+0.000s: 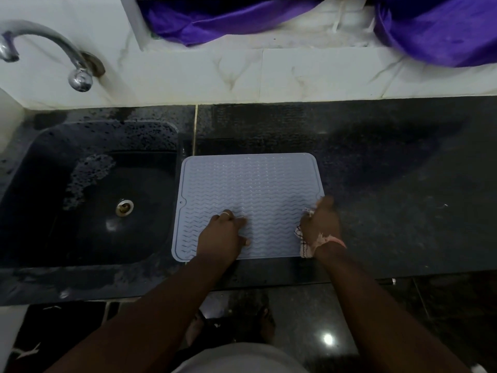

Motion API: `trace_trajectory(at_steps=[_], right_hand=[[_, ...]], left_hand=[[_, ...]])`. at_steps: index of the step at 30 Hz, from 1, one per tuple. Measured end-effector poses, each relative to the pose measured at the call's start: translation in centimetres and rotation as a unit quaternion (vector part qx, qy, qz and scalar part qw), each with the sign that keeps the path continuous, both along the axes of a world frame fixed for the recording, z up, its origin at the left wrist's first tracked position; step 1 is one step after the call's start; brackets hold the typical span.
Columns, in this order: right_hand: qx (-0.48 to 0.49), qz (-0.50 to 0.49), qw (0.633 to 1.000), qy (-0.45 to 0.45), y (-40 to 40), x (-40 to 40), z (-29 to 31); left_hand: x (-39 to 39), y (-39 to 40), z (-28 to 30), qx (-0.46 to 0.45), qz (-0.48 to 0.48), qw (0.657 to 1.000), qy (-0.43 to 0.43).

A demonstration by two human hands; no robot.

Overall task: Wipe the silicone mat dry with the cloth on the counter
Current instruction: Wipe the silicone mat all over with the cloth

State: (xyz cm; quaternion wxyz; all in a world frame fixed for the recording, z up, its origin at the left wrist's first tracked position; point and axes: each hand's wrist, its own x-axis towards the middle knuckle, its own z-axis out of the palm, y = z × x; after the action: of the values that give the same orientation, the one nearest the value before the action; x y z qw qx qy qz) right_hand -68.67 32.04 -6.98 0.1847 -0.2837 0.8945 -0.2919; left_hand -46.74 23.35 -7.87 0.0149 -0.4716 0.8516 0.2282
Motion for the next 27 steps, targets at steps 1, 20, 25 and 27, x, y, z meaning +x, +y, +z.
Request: trace_trajectory(at_steps=[1,20,25,27], right_hand=[[-0.025,-0.016,1.000,-0.004,0.2,0.2,0.1],[0.182,0.139,0.973,0.032,0.9,0.1,0.6],[0.150,0.097,0.984,0.018,-0.4,-1.1,1.4],[0.145,0.076,0.986,0.009,-1.0,-0.6,1.5]], left_hand=[[0.0,0.0,0.0,0.001,-0.002,1.000,0.000],[0.7,-0.3,0.0,0.009,-0.026,1.000,0.006],[0.7,-0.3,0.0,0.012,-0.031,0.999,0.007],[0.9,-0.3,-0.1,0.014,-0.030,0.999,0.011]])
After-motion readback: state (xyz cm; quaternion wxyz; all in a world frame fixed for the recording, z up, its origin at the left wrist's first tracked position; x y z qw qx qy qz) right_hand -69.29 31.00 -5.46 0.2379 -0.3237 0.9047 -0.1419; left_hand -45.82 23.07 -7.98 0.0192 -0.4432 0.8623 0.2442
